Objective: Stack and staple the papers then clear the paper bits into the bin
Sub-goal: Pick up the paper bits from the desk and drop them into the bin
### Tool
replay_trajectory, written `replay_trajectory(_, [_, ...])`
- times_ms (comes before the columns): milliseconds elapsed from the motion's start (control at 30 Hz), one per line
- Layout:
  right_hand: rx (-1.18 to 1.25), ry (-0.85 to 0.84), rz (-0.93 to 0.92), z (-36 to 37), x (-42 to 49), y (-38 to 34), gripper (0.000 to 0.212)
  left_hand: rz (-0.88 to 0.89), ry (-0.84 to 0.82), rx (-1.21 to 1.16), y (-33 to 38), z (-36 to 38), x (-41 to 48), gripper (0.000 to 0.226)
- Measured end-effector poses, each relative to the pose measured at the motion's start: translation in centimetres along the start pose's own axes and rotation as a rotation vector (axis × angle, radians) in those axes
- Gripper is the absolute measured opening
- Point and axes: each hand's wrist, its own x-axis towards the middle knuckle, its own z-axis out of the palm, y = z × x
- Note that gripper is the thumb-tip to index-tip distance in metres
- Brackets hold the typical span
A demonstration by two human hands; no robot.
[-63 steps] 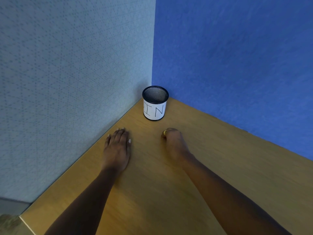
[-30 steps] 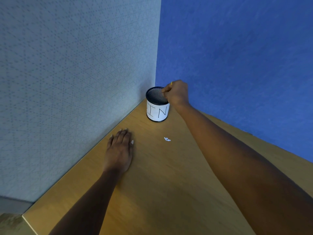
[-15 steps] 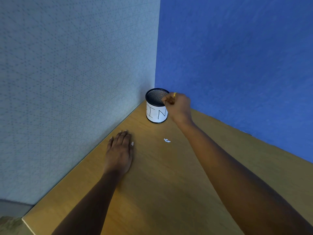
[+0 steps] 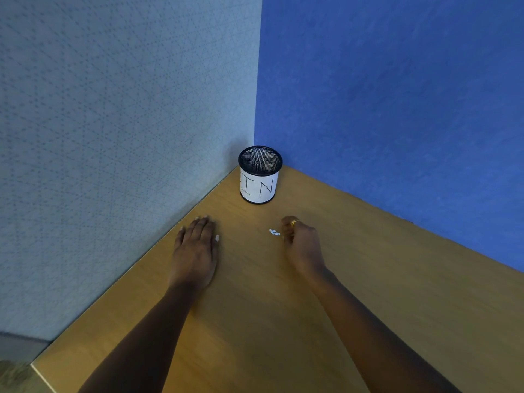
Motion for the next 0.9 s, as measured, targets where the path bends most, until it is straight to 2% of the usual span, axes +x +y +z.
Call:
replay_trajectory(133, [-0.054, -0.014, 0.039, 1.2, -0.5, -0.2, 0.043, 0.001, 0.002, -0.002, -0.1, 0.1, 0.1, 0.068])
replay_trajectory(333, [0.003, -0.006, 0.064, 2.1, -0.5, -2.1, 0.052, -0.001, -0.004, -0.006, 0.0, 0.0, 0.0, 0.058])
replay_trajectory(567, [0.112, 0.038, 0.075, 1.2, 0.3, -2.2, 0.048, -0.006, -0.009, -0.012, 0.1, -0.1, 0.0, 0.059])
replay_trajectory(733, [-0.187, -0.134, -0.086, 1.3, 0.1, -1.8, 0.038, -0.006, -0.005, 0.003, 0.1, 0.1, 0.0, 0.063])
replay_trajectory(900, [-0.354, -0.285, -0.165, 0.9, -0.6, -2.3, 0.039, -0.001, 0.006, 0.006, -0.1, 0.2, 0.0, 0.075])
